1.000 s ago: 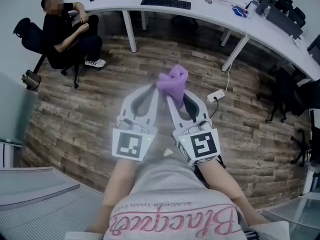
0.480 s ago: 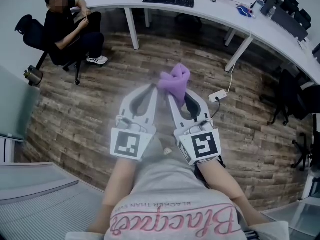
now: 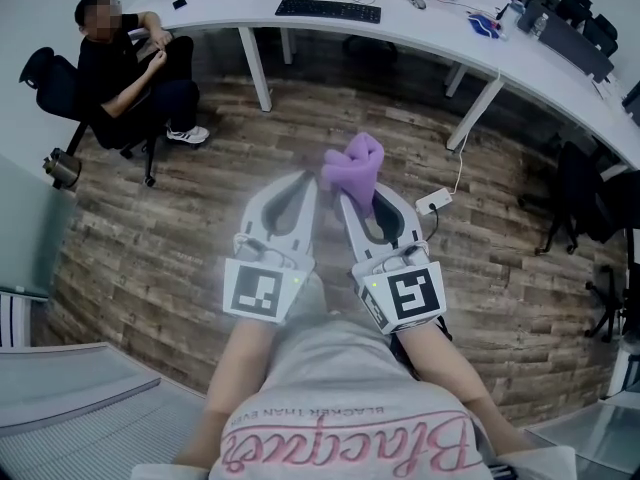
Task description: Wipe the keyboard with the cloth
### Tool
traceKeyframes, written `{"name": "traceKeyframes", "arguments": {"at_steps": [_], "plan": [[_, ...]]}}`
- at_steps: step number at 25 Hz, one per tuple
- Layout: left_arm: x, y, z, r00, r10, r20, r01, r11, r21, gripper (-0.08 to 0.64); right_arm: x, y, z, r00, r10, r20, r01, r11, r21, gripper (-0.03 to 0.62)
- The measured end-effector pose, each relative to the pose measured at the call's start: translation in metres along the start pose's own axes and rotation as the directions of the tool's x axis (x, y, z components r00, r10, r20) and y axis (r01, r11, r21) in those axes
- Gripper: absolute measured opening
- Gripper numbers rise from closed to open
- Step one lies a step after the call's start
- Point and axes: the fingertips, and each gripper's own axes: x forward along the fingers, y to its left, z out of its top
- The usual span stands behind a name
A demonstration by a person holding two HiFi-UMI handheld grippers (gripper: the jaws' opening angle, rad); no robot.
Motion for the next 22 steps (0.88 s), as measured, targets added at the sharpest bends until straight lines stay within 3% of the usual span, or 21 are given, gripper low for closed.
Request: {"name": "traceKeyframes", "arguments": {"at_steps": [10,22], "plan": [[0.076,0.047,-0.014,0.999,-0.048,-0.007,0.048,0.999,-0.001,0.008,0.074,-0.044,-0.011,0.999,-0.034,-0.023,0.034,0.999,0.001,0.089],[0.163,0.142,-0.024,0.997,-0.082,0.0,0.082,0.997,-0.004,0.008,0.195,-0.086,-0.011,0.996,-0.071,-0.046,0.069,0.996,-0.048,0.089]]}}
